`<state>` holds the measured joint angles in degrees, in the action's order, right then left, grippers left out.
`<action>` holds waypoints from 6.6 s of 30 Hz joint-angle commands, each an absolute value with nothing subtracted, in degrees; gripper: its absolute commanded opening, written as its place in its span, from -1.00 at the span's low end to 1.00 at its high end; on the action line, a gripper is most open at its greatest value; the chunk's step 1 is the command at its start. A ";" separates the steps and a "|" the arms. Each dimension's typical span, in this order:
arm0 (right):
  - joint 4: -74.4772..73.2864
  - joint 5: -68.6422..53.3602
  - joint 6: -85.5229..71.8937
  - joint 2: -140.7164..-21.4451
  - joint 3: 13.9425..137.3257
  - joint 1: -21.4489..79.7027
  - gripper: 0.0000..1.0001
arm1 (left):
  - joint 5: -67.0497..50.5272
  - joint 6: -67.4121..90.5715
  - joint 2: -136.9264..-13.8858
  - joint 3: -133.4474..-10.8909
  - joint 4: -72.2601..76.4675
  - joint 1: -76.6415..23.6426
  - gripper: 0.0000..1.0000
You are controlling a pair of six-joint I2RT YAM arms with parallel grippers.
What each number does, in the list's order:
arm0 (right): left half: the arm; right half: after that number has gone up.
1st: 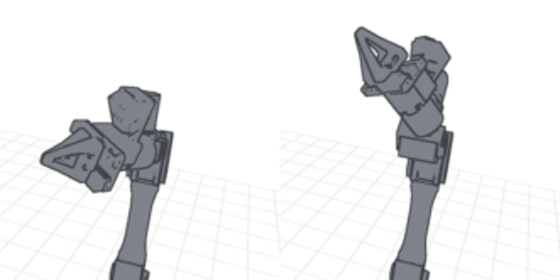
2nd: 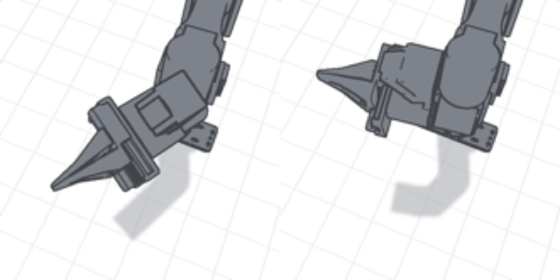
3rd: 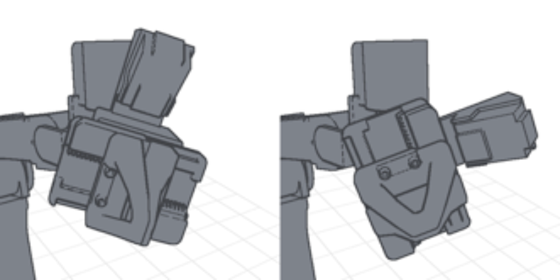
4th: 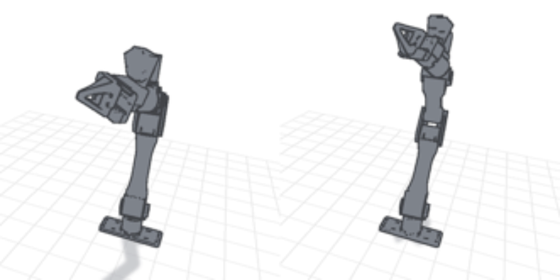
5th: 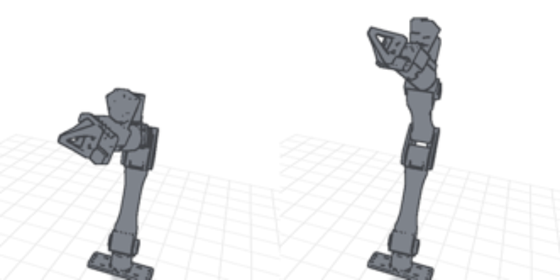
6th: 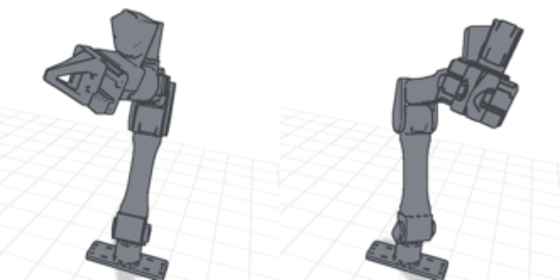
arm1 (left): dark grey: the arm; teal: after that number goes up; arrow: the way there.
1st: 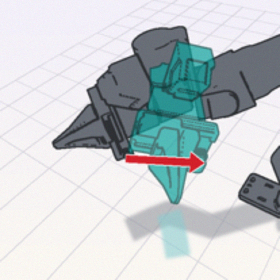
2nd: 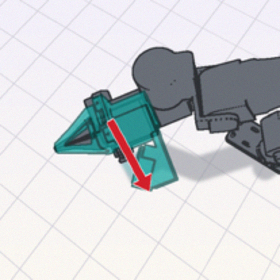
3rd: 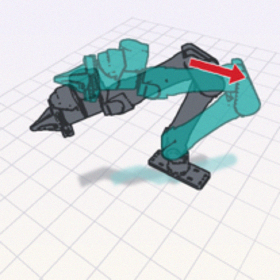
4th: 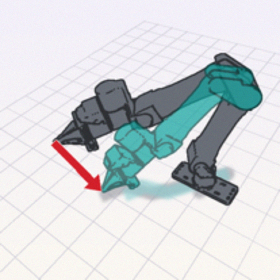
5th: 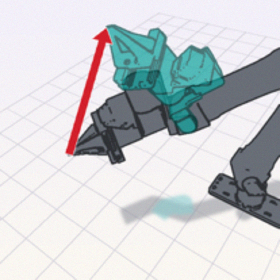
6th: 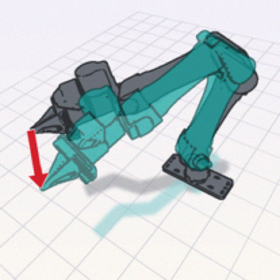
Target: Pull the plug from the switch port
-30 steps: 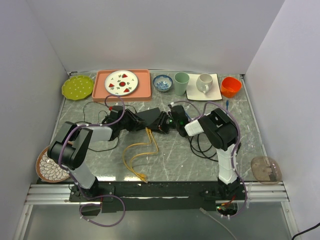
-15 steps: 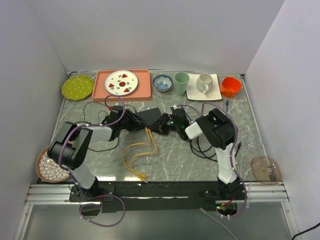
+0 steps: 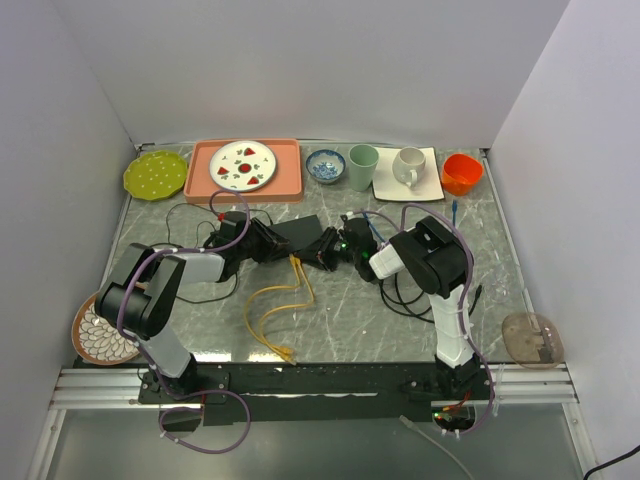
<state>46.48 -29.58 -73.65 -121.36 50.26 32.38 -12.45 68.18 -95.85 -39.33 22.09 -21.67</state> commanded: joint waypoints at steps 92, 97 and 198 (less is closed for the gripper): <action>-17.84 16.96 -38.24 -63.71 53.60 15.37 0.33 | 1.85 70.05 -65.13 -29.62 14.15 -21.09 -0.03; -10.83 1.55 -35.95 -66.62 53.46 21.26 0.29 | 0.71 68.82 -68.37 -32.25 13.18 -21.09 -0.03; 36.39 -31.99 -55.72 -122.78 57.13 33.93 -1.00 | -9.92 66.62 -91.24 -37.01 20.21 -21.18 -0.29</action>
<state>35.27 -31.55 -56.53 -121.21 57.74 34.11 -8.08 65.71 -93.95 -39.48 18.83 -21.08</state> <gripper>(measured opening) 0.218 0.353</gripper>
